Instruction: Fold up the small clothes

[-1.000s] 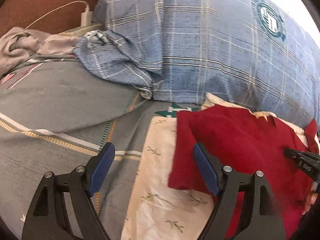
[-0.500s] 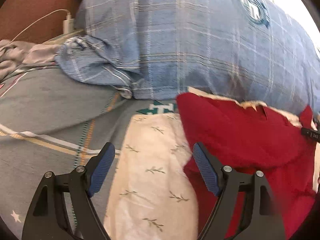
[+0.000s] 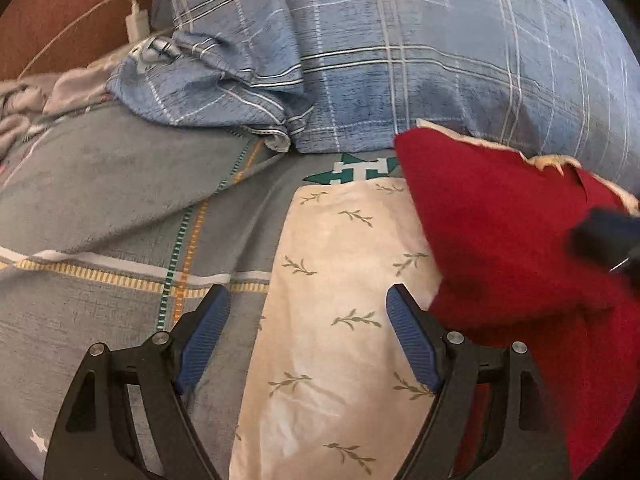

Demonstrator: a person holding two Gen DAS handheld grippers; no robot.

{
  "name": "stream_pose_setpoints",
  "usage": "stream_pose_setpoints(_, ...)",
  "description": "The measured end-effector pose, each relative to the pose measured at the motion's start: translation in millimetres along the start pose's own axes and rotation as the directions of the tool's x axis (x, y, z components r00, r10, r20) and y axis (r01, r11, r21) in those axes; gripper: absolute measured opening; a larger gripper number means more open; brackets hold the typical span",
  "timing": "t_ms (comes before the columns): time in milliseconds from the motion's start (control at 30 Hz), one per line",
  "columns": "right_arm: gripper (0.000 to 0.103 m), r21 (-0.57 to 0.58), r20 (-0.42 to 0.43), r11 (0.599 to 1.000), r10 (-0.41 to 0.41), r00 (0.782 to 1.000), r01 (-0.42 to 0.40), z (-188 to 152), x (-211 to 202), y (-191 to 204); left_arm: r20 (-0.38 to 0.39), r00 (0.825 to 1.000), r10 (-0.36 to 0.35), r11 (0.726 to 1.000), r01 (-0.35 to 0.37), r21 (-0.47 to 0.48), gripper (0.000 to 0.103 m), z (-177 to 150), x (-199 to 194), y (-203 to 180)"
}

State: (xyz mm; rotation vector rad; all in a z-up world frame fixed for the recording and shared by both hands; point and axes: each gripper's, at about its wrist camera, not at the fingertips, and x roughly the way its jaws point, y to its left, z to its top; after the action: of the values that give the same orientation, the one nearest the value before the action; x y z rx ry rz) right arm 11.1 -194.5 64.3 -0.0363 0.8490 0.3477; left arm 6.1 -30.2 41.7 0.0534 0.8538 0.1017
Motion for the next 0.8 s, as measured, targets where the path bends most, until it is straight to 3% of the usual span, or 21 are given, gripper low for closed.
stream_pose_setpoints(33, 0.036, -0.011, -0.021, 1.0, 0.009, 1.0, -0.009, 0.6, 11.8, 7.6, 0.007, 1.0, -0.001, 1.0, 0.001, -0.011, 0.081, 1.6, -1.5, 3.2)
stream_pose_setpoints(67, 0.033, -0.004, -0.04, 1.0, 0.025, 0.999, -0.025, 0.6, 22.0, 11.7, 0.019, 1.0, 0.002, 1.0, -0.001, -0.019, 0.081, 3.8, -4.1, 7.0)
stream_pose_setpoints(133, 0.034, 0.006, -0.062, 0.999, 0.047, 0.997, -0.047, -4.9, 38.1, 20.8, 0.044, 0.999, 0.009, 0.999, -0.007, -0.044, 0.081, 7.9, -9.6, 17.5)
stream_pose_setpoints(200, 0.035, -0.04, -0.043, 0.999, 0.017, 0.999, -0.019, -9.5, 41.3, 29.7, 0.057, 0.998, -0.012, 0.996, 0.017, -0.09, 0.081, 11.3, -12.4, 27.8)
stream_pose_setpoints(333, 0.034, 0.004, -0.059, 0.996, 0.09, 0.994, -0.09, 0.7, 22.6, 13.6, 0.069, 0.994, -0.079, 0.988, 0.088, -0.125, 0.081, 11.1, -15.1, 28.9)
stream_pose_setpoints(400, 0.042, 0.042, -0.008, 0.998, 0.047, 0.999, -0.046, 6.2, 6.8, -3.8, 0.081, 0.99, -0.118, 0.986, 0.126, -0.106, 0.081, 11.5, -17.7, 19.6)
stream_pose_setpoints(433, 0.049, 0.052, 0.021, 0.999, -0.008, 1.0, 0.007, 9.6, -0.1, -15.2, 0.085, 0.988, -0.133, 0.985, 0.141, -0.095, 0.081, 11.6, -17.8, 14.6)
stream_pose_setpoints(467, 0.051, 0.065, 0.041, 0.996, -0.061, 0.997, 0.058, 12.4, -3.9, -26.6, 0.087, 0.985, -0.146, 0.985, 0.153, -0.081, 0.081, 11.8, -18.6, 9.0)
stream_pose_setpoints(533, 0.051, 0.088, 0.038, 0.991, -0.103, 0.994, 0.099, 14.5, 0.1, -42.3, 0.082, 0.984, -0.157, 0.986, 0.16, -0.038, 0.081, 11.5, -17.8, -4.9)
stream_pose_setpoints(700, 0.046, 0.08, -0.045, 0.98, -0.178, 0.983, 0.181, 11.1, 35.9, -55.1, 0.024, 0.995, -0.101, 0.995, 0.1, 0.026, 0.081, 6.3, -1.2, -24.0)
stream_pose_setpoints(800, 0.046, 0.087, -0.026, 0.972, -0.219, 0.975, 0.22, 10.6, 48.6, -61.0, 0.011, 0.996, -0.089, 0.996, 0.089, 0.032, 0.083, 4.9, 2.9, -25.9)
